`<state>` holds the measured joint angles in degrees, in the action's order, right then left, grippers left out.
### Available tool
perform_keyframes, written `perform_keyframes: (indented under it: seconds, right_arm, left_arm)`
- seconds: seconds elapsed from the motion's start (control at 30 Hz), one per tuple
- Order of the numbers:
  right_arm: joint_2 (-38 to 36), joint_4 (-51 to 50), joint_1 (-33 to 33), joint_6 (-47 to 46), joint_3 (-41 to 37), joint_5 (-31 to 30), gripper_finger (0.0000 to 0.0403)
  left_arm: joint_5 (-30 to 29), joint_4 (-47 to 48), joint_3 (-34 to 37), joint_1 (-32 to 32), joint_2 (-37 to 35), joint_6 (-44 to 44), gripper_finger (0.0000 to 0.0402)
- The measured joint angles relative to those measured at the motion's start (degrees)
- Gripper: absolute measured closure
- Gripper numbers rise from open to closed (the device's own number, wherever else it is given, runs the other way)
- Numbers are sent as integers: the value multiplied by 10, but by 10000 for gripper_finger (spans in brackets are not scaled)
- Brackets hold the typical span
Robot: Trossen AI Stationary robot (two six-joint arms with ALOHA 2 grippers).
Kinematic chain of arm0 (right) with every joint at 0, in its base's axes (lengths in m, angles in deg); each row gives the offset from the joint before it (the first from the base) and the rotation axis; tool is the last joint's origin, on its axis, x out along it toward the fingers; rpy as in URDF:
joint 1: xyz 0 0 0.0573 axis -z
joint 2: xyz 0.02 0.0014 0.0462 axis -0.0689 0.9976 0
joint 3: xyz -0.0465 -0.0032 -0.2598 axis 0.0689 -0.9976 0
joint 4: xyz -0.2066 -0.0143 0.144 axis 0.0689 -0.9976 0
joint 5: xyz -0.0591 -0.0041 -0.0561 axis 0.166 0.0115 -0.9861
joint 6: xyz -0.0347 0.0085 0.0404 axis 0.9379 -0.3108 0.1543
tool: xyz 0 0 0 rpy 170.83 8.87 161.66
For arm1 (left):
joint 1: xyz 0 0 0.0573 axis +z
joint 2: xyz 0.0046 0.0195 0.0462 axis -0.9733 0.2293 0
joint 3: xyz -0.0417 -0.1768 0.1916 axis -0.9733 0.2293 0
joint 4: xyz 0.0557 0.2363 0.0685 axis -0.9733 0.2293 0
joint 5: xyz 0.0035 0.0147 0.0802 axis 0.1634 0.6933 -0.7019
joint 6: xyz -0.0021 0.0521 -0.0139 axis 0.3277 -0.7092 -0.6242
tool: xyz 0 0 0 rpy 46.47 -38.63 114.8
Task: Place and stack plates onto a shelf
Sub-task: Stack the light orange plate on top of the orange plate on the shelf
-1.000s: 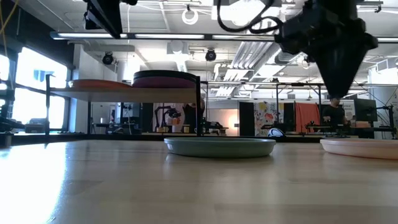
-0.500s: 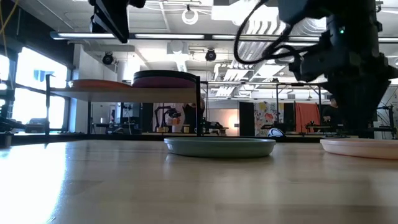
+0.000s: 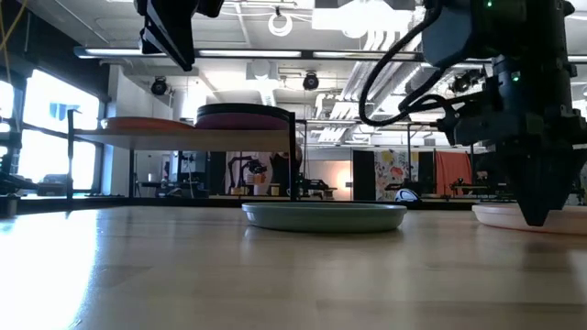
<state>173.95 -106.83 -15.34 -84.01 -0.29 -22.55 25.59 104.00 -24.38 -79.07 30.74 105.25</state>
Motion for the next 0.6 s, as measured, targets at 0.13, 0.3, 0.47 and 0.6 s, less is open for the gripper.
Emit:
perform_keyframes:
  seconds: [0.13,0.3,0.47,0.6]
  right_arm:
    - [0,-1,0,0,-8,0,295]
    - [0,0,0,0,-18,-1,316]
    - [0,5,0,0,-18,0,362]
    - [0,5,1,3,-15,9,397]
  left_arm:
    - [0,-2,0,0,0,-2,339]
    - [0,-2,0,0,0,-19,339]
    - [-11,-2,0,0,0,-19,339]
    - [-25,-3,0,0,0,-19,339]
